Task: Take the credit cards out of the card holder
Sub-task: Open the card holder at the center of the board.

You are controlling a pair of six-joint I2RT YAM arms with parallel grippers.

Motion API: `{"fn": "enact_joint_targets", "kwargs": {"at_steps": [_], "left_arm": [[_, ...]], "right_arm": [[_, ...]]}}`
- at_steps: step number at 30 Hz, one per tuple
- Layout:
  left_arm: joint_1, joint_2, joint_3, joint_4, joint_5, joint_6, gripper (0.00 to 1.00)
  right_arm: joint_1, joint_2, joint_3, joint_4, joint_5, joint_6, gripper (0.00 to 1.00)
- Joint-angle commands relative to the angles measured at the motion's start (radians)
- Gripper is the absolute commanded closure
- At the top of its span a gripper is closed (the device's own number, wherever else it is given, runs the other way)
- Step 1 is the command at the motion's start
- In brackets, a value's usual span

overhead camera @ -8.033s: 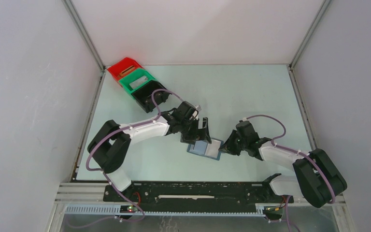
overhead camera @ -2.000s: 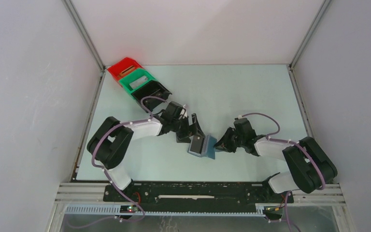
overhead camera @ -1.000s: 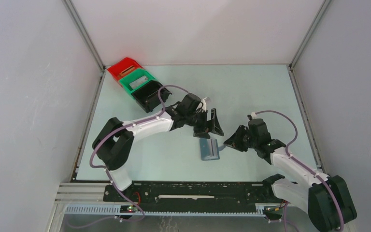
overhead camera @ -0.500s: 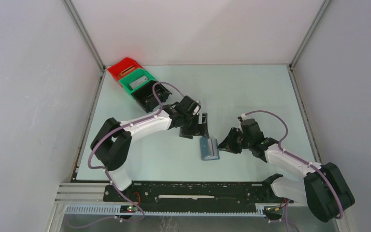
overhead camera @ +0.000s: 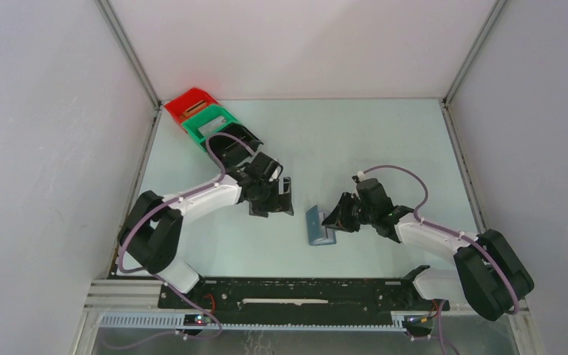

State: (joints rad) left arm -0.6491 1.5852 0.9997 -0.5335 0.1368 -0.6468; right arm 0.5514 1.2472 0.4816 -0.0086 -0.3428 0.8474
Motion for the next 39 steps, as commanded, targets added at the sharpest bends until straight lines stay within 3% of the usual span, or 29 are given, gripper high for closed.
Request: {"fn": "enact_joint_targets", "kwargs": {"at_steps": [1,13,21,32,39], "left_arm": [[0.013,-0.118,-0.021,0.009,-0.031,0.018,0.09],[0.057,-0.203,-0.009,-0.001,0.013,0.001,0.06],[0.06,-0.22,-0.034,0.005,-0.005,-0.008,0.06],[0.109,-0.277,-0.032,0.012,0.092,-0.002,0.02],[0.111,-0.295,-0.098,0.125,0.218,-0.076,0.02]], "right_arm": [[0.009,-0.006,0.034,0.014,0.026,0.007,0.66],[0.085,0.057,0.034,0.099,0.026,0.057,0.63],[0.152,0.062,0.084,0.055,0.088,0.052,0.63],[0.212,0.306,0.238,0.105,0.069,0.086,0.62],[0.222,0.406,0.29,0.101,0.059,0.11,0.58]]}}
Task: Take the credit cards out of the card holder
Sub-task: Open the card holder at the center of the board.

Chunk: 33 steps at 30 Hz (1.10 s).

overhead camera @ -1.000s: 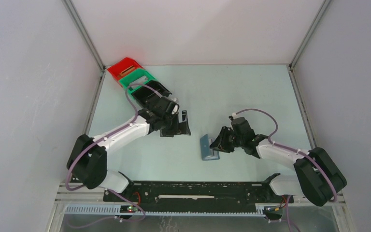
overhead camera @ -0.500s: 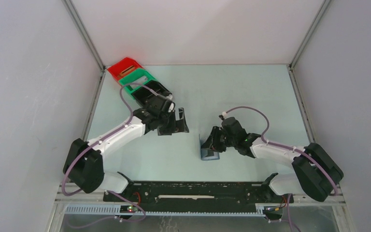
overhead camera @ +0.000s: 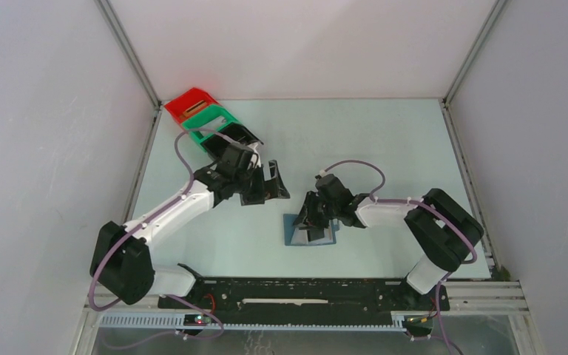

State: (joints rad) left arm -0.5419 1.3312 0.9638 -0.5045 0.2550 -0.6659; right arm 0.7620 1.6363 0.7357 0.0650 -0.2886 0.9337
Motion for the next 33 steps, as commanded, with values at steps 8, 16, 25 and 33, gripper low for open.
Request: {"fn": "enact_joint_targets", "kwargs": {"at_steps": [8,16,25,33], "left_arm": [[0.001,-0.068,-0.146,0.271,0.147,-0.166,0.05],[-0.012,-0.077,-0.085,0.142,-0.004,-0.092,0.06],[-0.038,-0.134,-0.091,0.201,0.044,-0.067,0.08],[-0.269,-0.104,0.02,0.266,-0.082,-0.003,0.06]], "right_arm": [[0.012,-0.075,0.037,-0.057,0.043,-0.016,0.53],[0.01,-0.19,0.033,-0.146,0.089,-0.055,0.48],[-0.021,-0.35,-0.036,-0.174,0.188,-0.027,0.49],[-0.189,-0.651,-0.215,-0.244,0.252,-0.003,0.48]]}}
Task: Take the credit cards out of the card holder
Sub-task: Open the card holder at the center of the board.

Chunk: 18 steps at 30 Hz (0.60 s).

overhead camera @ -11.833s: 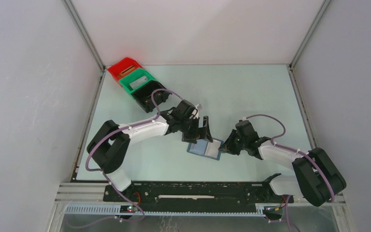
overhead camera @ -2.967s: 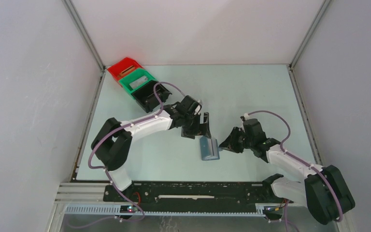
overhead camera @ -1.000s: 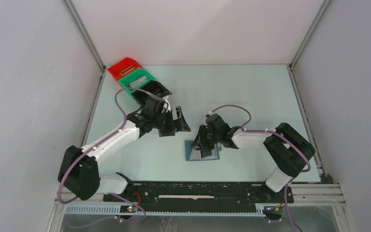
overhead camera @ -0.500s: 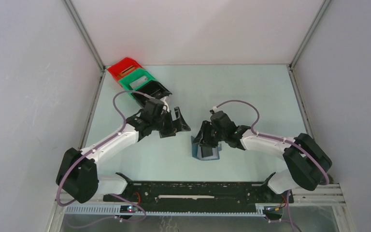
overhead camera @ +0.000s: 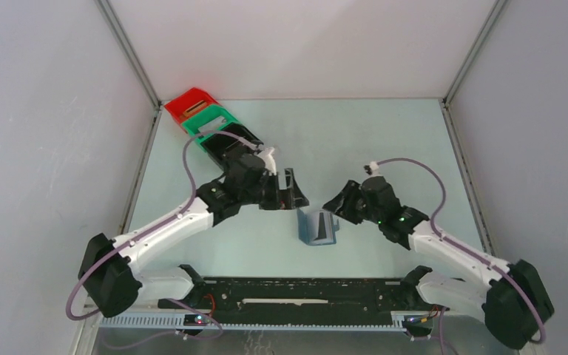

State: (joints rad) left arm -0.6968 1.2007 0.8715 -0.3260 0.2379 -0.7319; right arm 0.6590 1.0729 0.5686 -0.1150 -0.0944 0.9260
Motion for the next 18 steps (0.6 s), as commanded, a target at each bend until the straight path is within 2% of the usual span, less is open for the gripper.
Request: {"fn": "enact_joint_targets", "kwargs": {"at_steps": [1,7,12,18], "left_arm": [[-0.143,0.066,0.131,0.095,-0.066,0.075,0.07],[-0.206,0.319,0.302,0.084,0.083,0.055,0.1],[-0.244,0.46,0.382,0.093,0.094,0.032,0.1],[-0.262,0.585,0.46,0.033,0.163,0.039,0.1]], "right_arm": [[-0.123,-0.116,-0.065,-0.086,0.049,-0.005,0.48],[-0.334,-0.29,-0.133,-0.248,-0.001,-0.084,0.48],[-0.525,-0.412,-0.173,-0.344,-0.085,-0.142,0.47],[-0.632,-0.468,-0.215,-0.376,-0.176,-0.169,0.47]]}}
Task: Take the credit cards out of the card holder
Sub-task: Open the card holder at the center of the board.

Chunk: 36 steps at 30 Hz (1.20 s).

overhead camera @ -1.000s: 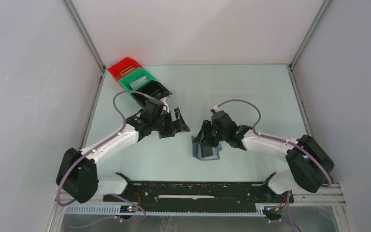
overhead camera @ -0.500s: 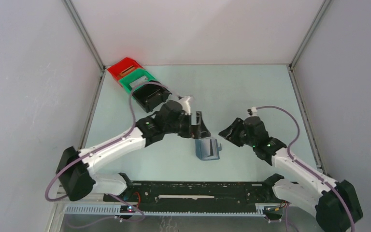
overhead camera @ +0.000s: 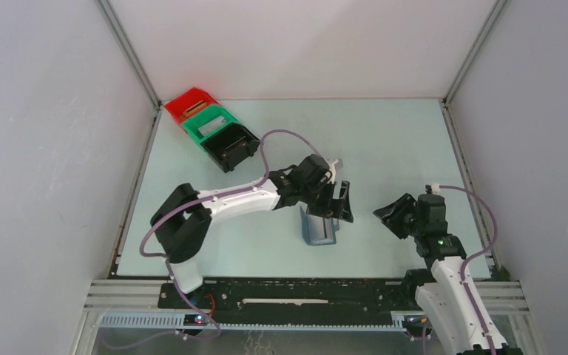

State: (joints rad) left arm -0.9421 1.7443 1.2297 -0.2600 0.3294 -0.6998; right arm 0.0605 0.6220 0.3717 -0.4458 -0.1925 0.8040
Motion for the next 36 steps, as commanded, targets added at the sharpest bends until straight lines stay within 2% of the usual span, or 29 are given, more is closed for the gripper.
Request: {"fn": "enact_joint_targets", "kwargs": {"at_steps": [1,14,21,25,28,31,36], "left_arm": [[-0.022,0.057,0.114,-0.049,0.072,0.014,0.1],[-0.04,0.097,0.09,-0.16,0.08,0.086,0.09],[-0.038,0.098,0.1,-0.23,0.0,0.136,0.08],[-0.032,0.078,0.089,-0.294,-0.094,0.164,0.08],[-0.008,0.008,0.011,-0.254,-0.129,0.153,0.08],[0.034,-0.075,-0.077,-0.213,-0.14,0.126,0.08],[0.112,-0.205,-0.218,-0.133,-0.126,0.079,0.07]], "right_arm": [[-0.036,-0.017,-0.021,-0.043,-0.08,-0.046,0.47],[-0.039,0.0,-0.024,-0.002,-0.118,-0.03,0.47],[-0.038,-0.006,-0.028,0.012,-0.139,-0.019,0.47],[-0.025,0.006,-0.041,0.067,-0.227,0.004,0.46],[0.054,0.009,-0.063,0.152,-0.251,0.059,0.46],[0.2,0.037,-0.062,0.241,-0.202,0.113,0.45],[0.416,0.179,-0.034,0.391,-0.14,0.171,0.44]]}}
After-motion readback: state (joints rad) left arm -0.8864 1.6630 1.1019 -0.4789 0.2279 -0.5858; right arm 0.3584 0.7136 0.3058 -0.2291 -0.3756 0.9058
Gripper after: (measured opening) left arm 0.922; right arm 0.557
